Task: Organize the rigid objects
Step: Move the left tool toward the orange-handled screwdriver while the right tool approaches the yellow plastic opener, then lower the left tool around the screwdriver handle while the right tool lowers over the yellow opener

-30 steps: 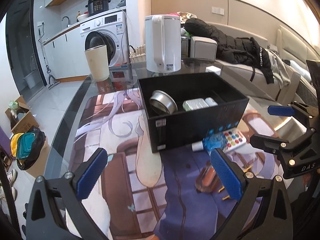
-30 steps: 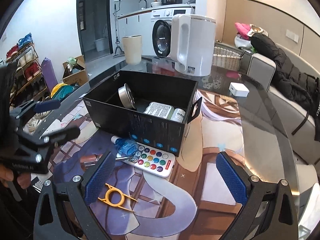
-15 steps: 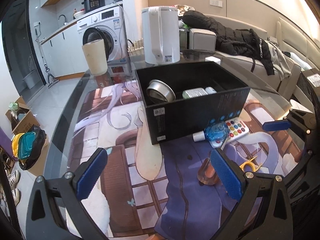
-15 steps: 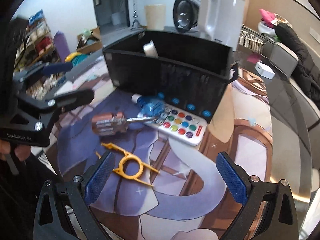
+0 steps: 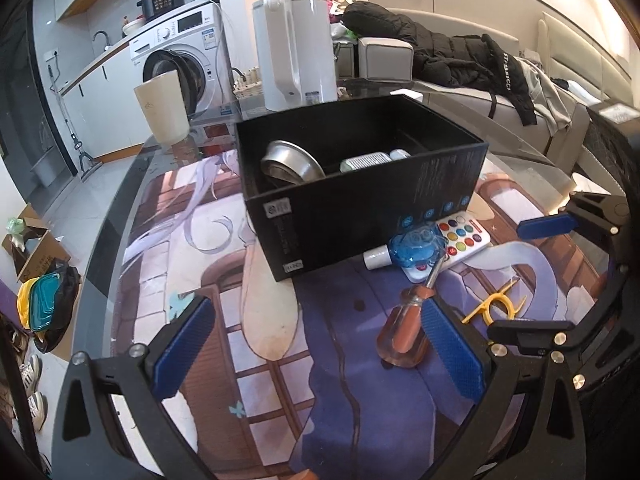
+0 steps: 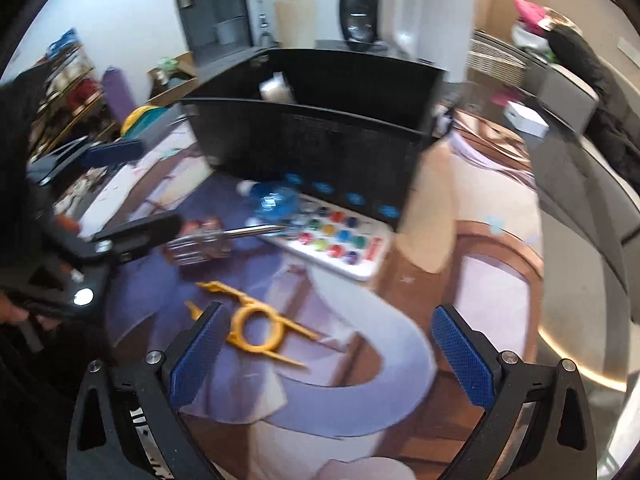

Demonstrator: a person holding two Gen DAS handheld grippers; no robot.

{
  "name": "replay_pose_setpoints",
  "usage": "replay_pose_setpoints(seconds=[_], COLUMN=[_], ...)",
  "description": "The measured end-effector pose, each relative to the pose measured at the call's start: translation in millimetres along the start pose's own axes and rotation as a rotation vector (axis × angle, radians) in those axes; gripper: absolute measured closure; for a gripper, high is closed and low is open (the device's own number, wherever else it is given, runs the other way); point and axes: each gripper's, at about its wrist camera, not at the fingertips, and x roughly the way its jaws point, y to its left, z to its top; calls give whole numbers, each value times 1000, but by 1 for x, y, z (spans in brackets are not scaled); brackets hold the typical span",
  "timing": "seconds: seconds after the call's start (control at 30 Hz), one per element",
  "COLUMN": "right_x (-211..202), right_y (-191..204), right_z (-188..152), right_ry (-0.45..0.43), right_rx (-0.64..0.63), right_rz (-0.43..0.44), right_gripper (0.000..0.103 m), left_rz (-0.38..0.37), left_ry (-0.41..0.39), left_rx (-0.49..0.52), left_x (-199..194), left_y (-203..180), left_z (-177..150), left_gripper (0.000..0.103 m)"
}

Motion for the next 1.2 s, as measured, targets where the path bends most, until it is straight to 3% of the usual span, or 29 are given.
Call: replay_pose_setpoints(seconds=[0.2,0.4,0.5,0.57,0.7,0.83,1.03,1.13,1.2], right_x=[5,2,0,4,8,8,4,1,-2], right_y=[-13,-25,-22,-19,-22,-25,-31,-36,-36], right_z=[5,9,12,12,9,9,11,11,9], right_ry=[23,-3,-15,4,28,20,-15,-23,-27], right_rx=[43,38,22,-9,-1,9,3,30,60], right_rz=[-26,-117,-62,-85,-73,-108,-210,-185,-120], right_gripper=[1,1,1,1,1,1,1,1,1], left_rz=[-36,-46,-59,-62,-13,2,-27,-53,-72], left_ry=[33,47,59,69,68,82,77,77,79], left_rx=[21,38,30,22,-12,-44,-11,-12,-15], left_x=[6,7,9,9,9,14,12,10,10], left_y=[-2,-3,-1,4,15,22,14,11,9], left_z=[-4,-2,-1,-1,-1,-3,-3,-2,-2], left_gripper=[0,0,0,0,0,0,0,0,0])
